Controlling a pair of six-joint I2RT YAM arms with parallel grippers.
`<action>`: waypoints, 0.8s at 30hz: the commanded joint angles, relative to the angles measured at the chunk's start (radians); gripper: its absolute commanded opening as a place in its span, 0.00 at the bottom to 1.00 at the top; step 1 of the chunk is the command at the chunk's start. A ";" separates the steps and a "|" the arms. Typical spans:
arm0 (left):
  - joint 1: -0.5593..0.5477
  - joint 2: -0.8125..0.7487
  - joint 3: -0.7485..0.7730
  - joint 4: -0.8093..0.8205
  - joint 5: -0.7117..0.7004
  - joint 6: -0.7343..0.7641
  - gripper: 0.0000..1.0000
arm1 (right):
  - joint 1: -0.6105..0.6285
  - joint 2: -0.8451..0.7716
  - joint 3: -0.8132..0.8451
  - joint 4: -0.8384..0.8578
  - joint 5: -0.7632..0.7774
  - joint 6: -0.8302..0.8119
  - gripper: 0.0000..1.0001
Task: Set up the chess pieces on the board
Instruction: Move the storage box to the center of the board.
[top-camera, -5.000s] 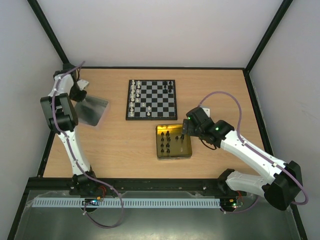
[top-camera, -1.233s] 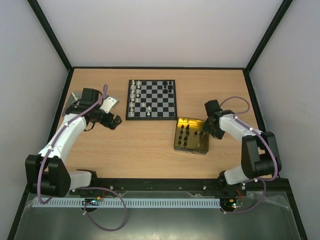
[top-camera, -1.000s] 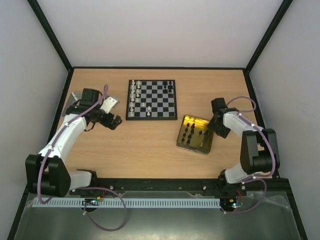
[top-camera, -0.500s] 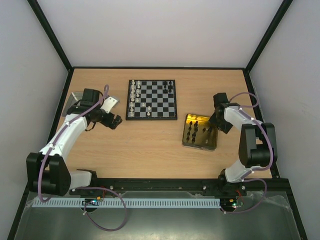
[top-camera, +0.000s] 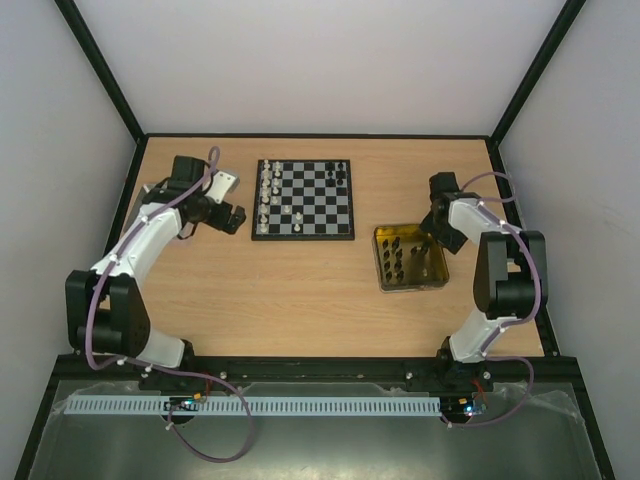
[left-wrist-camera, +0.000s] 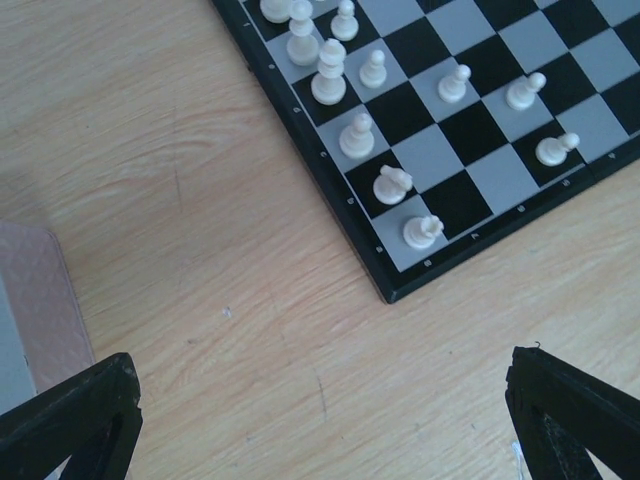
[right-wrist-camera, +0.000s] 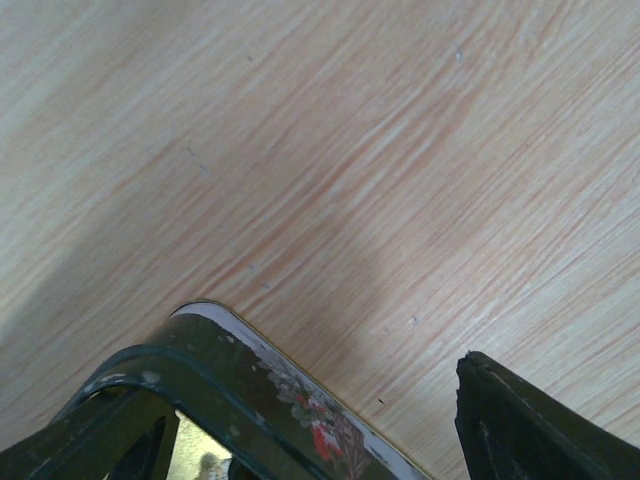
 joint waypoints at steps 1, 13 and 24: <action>-0.003 0.043 0.039 0.025 -0.048 -0.042 0.99 | -0.004 0.004 0.050 -0.013 0.026 -0.003 0.74; 0.000 0.175 0.177 0.033 -0.128 -0.057 0.64 | -0.002 -0.218 0.088 -0.008 0.017 -0.024 0.81; 0.015 0.401 0.438 -0.044 -0.129 -0.088 0.39 | 0.003 0.013 0.278 0.020 -0.188 -0.052 0.67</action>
